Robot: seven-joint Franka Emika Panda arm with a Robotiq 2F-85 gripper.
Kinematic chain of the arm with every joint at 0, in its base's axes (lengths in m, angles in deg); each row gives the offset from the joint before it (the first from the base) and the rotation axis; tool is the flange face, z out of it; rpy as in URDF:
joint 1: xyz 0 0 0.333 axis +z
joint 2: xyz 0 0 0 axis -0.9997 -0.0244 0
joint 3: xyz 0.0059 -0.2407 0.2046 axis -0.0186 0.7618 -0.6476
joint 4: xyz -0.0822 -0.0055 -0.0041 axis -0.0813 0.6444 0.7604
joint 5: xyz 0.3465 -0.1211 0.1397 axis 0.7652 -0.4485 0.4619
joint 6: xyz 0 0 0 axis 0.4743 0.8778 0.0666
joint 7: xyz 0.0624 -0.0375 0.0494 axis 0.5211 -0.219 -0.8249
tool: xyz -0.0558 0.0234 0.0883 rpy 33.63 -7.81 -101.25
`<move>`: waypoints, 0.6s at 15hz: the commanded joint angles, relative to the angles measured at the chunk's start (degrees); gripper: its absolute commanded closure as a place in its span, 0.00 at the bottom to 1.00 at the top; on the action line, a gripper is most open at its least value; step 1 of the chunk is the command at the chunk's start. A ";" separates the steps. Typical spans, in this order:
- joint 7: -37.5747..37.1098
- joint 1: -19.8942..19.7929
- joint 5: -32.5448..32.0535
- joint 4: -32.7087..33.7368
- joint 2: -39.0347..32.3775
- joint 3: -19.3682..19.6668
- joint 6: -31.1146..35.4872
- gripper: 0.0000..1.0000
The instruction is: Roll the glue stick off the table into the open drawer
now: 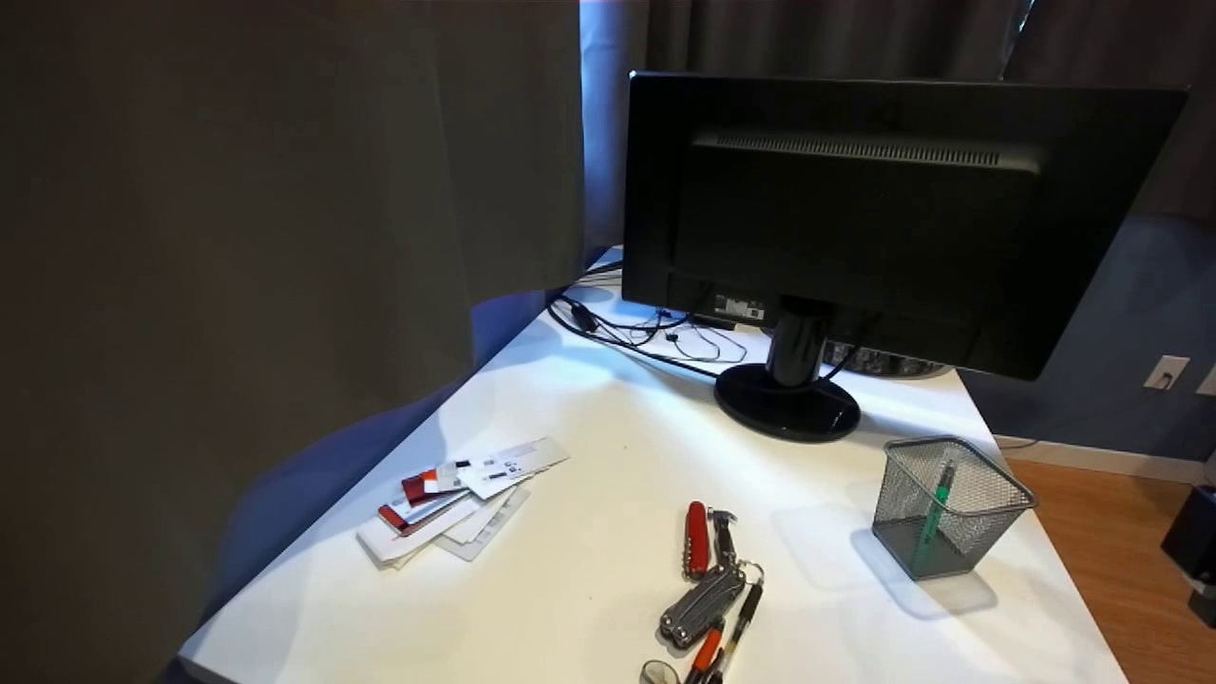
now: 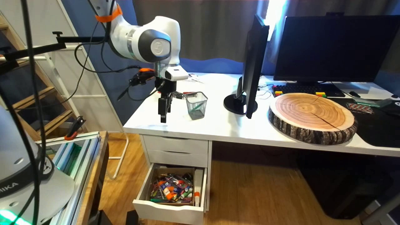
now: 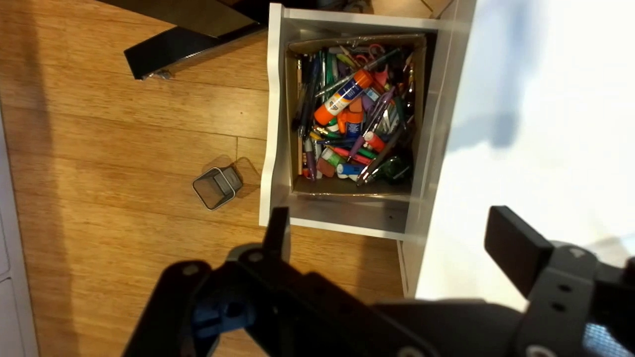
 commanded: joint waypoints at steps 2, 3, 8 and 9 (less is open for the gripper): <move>7.23 -5.87 8.12 -5.95 12.54 -6.98 -4.03 0.00; 7.77 -6.44 9.29 -6.40 14.45 -7.73 -5.40 0.00; 8.32 -8.13 11.40 -7.12 23.06 -10.34 -14.74 0.00; 7.82 -8.43 11.21 -7.04 24.39 -10.73 -16.33 0.00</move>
